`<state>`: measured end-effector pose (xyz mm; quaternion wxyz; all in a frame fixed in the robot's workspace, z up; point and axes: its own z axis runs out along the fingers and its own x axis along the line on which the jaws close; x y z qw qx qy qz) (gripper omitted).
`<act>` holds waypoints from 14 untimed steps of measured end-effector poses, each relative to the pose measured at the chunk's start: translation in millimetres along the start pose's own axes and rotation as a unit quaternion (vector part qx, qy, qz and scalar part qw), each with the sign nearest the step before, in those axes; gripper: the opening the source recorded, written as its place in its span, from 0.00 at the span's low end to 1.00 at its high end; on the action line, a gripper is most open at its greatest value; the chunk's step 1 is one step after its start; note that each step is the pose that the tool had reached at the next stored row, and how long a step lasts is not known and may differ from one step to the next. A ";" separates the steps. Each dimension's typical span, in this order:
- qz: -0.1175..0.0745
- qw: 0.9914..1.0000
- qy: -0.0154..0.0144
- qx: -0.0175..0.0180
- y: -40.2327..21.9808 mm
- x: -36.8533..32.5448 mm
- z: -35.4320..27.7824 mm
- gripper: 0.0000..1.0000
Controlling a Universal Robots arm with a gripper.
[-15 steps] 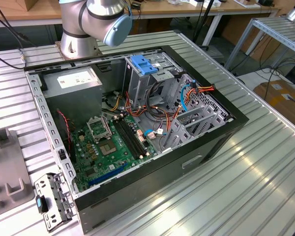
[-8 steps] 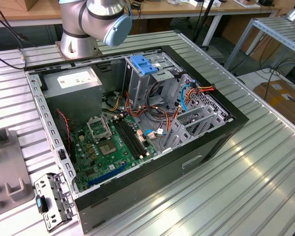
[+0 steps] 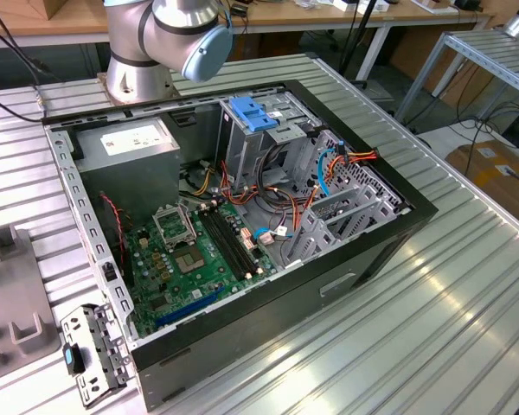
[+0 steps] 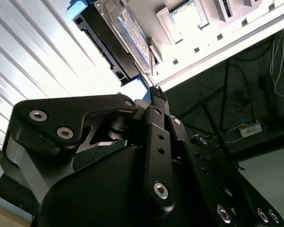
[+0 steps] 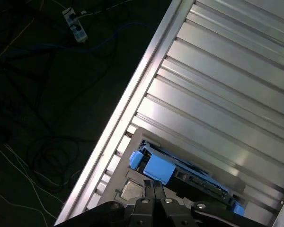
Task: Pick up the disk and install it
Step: 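Pick up the disk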
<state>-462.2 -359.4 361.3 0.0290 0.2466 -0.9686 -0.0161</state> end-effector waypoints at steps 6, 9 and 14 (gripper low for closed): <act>-0.081 0.997 0.004 0.004 0.0 0.0 0.2 0.11; -0.113 0.994 0.005 0.005 0.0 0.0 0.2 0.11; -0.161 0.987 0.007 0.008 0.0 0.0 0.3 0.11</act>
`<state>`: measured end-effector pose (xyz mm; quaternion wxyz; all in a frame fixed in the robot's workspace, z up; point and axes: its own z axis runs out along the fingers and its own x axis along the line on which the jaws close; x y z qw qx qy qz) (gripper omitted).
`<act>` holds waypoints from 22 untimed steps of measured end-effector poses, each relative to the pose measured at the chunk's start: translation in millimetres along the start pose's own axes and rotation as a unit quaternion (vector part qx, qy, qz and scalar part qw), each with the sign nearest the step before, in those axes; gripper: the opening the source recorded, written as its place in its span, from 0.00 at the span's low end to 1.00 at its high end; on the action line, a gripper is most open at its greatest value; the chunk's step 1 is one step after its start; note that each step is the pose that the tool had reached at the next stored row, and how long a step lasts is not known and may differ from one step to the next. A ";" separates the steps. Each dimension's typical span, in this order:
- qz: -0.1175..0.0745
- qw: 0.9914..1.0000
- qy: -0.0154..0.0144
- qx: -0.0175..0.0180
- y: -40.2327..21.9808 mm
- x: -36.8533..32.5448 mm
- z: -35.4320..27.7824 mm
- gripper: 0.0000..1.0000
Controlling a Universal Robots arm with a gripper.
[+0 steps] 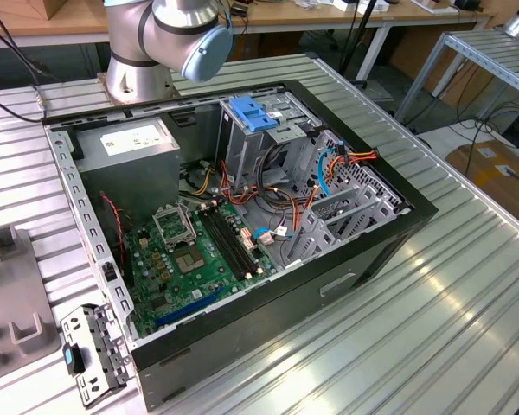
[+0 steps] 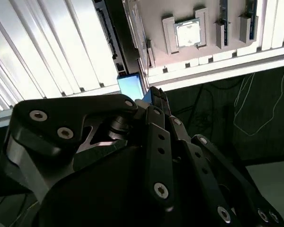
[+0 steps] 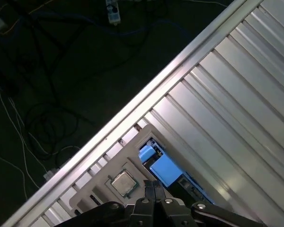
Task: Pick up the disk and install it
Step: 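Pick up the disk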
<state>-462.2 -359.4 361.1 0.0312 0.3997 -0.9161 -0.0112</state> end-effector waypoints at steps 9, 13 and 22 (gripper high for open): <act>-0.087 0.996 0.004 0.004 0.0 0.0 0.1 0.11; -0.120 0.993 0.005 0.006 0.0 0.0 0.1 0.11; -0.167 0.986 0.002 0.016 0.0 -0.1 0.9 0.11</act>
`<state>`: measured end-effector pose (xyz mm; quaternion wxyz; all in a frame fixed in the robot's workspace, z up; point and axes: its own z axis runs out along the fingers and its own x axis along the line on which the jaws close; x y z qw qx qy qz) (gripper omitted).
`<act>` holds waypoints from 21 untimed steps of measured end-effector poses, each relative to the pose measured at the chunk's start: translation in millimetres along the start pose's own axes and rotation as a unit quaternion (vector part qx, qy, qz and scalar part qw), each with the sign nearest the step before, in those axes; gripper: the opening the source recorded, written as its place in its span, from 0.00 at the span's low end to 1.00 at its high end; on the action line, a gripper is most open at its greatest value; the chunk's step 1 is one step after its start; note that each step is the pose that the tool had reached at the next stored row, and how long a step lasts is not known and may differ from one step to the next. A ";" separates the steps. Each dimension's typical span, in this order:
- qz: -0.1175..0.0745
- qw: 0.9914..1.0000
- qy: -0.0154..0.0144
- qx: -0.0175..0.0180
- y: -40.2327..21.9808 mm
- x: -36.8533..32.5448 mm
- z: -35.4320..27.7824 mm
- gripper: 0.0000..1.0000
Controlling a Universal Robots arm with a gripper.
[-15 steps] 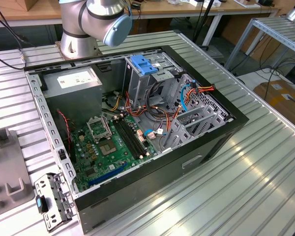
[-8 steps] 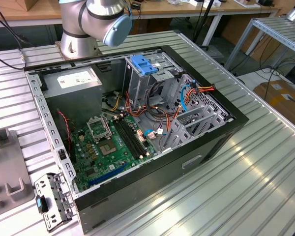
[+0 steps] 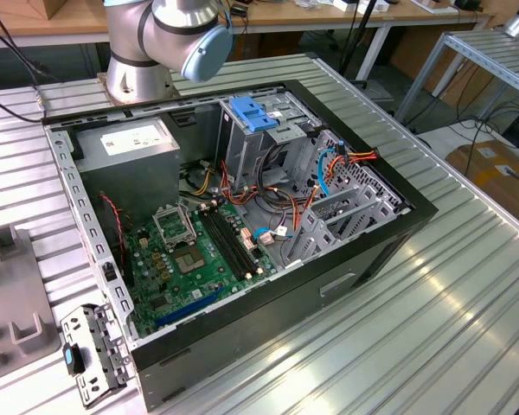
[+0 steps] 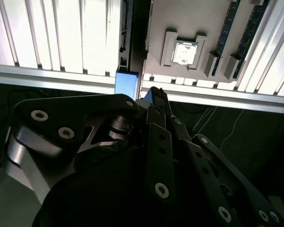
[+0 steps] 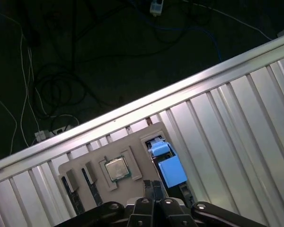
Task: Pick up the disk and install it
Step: 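Pick up the disk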
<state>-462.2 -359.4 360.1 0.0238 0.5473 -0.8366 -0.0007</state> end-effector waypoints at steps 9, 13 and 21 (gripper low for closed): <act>-0.006 1.000 -0.017 0.005 0.7 0.1 0.3 0.11; -0.008 1.000 -0.017 0.005 0.6 0.1 0.4 0.11; -0.057 0.998 -0.017 0.009 0.7 0.2 0.6 0.11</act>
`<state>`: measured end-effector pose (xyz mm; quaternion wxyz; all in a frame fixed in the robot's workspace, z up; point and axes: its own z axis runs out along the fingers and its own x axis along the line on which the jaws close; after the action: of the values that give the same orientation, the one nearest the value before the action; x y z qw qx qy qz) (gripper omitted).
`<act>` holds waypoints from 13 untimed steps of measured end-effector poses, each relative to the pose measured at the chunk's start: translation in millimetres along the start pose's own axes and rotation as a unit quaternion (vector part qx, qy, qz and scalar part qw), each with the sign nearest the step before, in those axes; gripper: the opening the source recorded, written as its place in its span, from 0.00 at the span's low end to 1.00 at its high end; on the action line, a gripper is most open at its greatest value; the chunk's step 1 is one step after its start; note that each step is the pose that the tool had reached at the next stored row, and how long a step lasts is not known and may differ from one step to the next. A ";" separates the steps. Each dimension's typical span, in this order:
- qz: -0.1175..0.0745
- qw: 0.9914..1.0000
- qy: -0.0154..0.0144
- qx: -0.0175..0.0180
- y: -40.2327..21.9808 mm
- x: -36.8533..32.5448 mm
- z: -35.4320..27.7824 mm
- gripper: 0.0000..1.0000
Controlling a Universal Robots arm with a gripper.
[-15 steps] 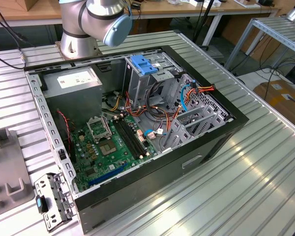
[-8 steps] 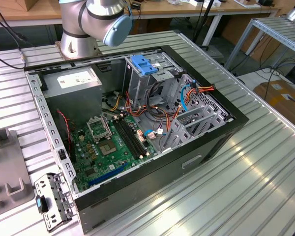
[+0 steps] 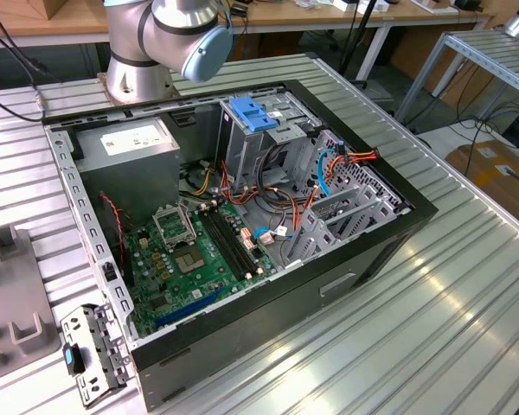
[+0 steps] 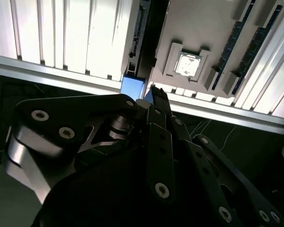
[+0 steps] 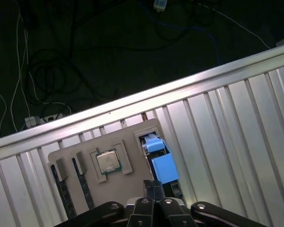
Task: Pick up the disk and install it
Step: 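Pick up the disk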
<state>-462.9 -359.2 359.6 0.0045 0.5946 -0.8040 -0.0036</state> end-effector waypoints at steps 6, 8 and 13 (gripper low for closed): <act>-0.028 1.000 -0.006 0.007 1.3 -0.6 2.2 0.11; -0.030 0.999 -0.013 0.005 3.6 0.0 3.2 0.11; -0.031 0.999 -0.023 0.003 8.9 1.6 4.5 0.11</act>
<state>-471.9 -358.2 355.2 -0.0158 0.6192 -0.7849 -0.0155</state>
